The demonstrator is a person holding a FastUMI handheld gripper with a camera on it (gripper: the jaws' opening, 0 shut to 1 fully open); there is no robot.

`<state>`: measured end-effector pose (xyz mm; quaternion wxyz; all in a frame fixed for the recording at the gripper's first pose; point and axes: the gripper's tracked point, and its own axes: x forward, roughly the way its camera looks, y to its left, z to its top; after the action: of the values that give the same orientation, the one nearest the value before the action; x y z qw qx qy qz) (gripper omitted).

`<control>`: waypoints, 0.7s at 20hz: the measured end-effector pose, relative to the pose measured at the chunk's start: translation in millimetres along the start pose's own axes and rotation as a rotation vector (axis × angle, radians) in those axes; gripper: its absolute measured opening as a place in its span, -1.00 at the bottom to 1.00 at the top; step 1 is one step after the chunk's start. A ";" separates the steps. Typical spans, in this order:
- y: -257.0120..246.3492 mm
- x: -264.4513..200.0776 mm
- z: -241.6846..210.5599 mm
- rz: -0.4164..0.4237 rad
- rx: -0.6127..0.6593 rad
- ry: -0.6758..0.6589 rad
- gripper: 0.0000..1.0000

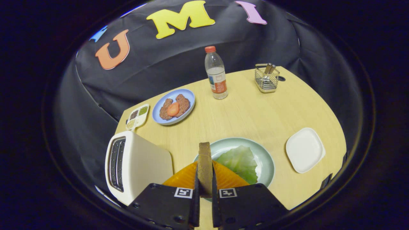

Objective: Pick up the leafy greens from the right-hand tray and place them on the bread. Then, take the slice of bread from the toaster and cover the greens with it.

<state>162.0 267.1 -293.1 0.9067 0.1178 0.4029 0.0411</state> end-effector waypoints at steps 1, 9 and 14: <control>-3.3 2.3 -2.9 -0.001 -0.003 0.007 -0.69; -34.9 16.1 -8.8 -0.059 -0.043 0.024 -0.69; -54.2 31.0 -14.1 -0.111 -0.076 0.070 -0.34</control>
<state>171.2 222.4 -337.9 0.8967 0.0592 0.4385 0.0102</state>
